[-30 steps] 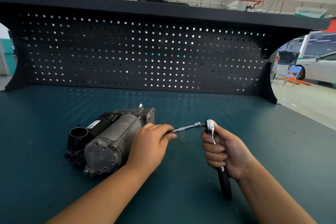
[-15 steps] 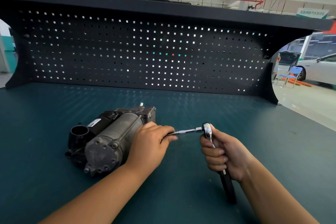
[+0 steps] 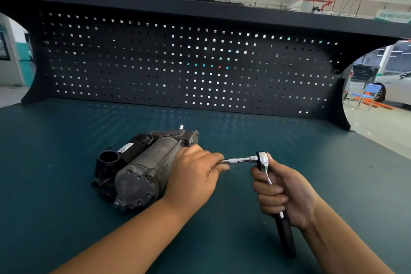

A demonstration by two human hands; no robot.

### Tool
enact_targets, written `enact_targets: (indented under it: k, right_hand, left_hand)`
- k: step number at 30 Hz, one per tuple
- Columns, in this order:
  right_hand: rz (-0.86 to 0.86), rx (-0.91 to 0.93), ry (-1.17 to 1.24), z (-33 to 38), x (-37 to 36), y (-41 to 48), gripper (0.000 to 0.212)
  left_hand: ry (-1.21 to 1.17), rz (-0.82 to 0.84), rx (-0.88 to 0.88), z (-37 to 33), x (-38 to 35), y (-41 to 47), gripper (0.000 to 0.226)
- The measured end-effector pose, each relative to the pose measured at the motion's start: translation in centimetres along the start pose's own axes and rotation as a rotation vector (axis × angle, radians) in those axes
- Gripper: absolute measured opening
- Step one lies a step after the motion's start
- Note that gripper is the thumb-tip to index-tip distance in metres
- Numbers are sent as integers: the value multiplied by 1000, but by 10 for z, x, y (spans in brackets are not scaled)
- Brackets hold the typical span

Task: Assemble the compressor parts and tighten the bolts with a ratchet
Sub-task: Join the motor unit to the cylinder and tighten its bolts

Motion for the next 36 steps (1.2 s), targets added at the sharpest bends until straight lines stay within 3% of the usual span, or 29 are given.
enact_targets:
  k: [4,8,10,13,16,18,22,25,29,33,36]
  right_hand:
    - [125,42,86,2,-9,0,49]
    - [280,106,164,7,-18,-5,48]
    - [368,150,164,12,-21,-8,49]
    - [513,210,241,19,-27,-11,42]
    - [507,278,227,21,-30,-11,28]
    - [379,349,121,19,-29,-8,22]
    - [92,336,-76,7,-24,-3,61]
    - [-55,257,-192,0,-25,7,43]
    - [-409,134,-734,-11,-24,18,13]
    - [-693,66,-1439,-2,-27,24,23]
    - [-848,3,-1659,8,-22,27,23]
  left_hand:
    - [114,-13,-32,-2,8,8,29]
    - [208,38,-54,-6,13,14,25]
    - [230,62,-48,-8,19,16,40]
    - [111,-73,60,1,49,14,44]
    - [49,-252,217,34,92,-5,32]
    - [103,-303,320,65,121,-24,21]
    - [3,-283,754,140,157,-63,12]
    - [-130,-142,963,171,154,-87,12]
    - [-219,-3,1010,180,142,-92,14]
    - [-339,69,1045,177,126,-82,14]
    - [-239,82,978,170,128,-72,11]
Point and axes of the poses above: each hand's wrist, its own y-axis towards the middle knuckle, its own x-axis out of the back of the hand, z = x × y, the point moved 7 cm from there along y, towards the middle knuckle, and after that the axes turned 6 degrees about -x, right-handed, at the moved point
